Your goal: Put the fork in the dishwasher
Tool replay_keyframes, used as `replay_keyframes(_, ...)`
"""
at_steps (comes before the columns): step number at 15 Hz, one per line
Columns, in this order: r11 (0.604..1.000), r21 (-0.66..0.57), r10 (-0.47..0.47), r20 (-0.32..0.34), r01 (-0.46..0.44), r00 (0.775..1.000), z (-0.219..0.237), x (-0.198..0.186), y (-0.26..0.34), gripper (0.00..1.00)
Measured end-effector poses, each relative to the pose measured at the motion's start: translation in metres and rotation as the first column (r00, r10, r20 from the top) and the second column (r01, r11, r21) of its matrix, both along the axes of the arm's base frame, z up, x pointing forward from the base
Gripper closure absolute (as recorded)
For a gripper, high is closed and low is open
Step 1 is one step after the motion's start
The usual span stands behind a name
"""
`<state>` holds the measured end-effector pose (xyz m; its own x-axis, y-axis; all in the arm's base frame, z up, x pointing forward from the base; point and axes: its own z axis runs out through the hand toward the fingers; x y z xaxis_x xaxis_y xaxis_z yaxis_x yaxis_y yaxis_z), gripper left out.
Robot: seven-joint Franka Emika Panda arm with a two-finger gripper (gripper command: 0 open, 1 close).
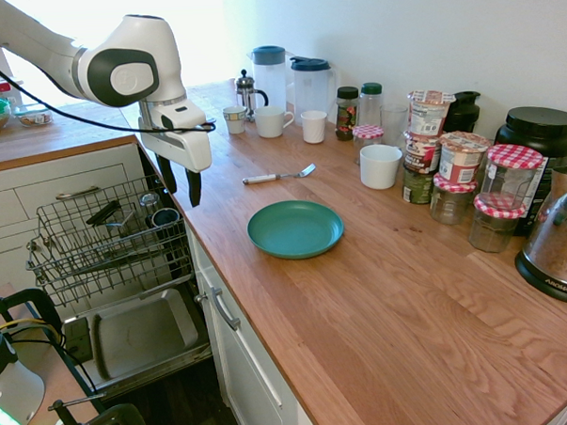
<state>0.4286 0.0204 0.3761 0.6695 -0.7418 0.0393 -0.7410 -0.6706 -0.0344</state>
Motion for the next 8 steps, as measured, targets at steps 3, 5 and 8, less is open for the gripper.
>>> replay_keyframes(3, 1.0, 0.001, -0.005, 0.002, 0.005, 1.0, 0.0, 0.001, 0.0, 0.0)
replay_keyframes(5, 1.0, 0.002, -0.019, 0.011, 0.019, 1.0, 0.004, 0.003, -0.001, 0.0)
replay_keyframes(8, 0.999, 0.007, -0.05, 0.032, 0.05, 0.998, 0.015, 0.011, -0.006, 0.0)
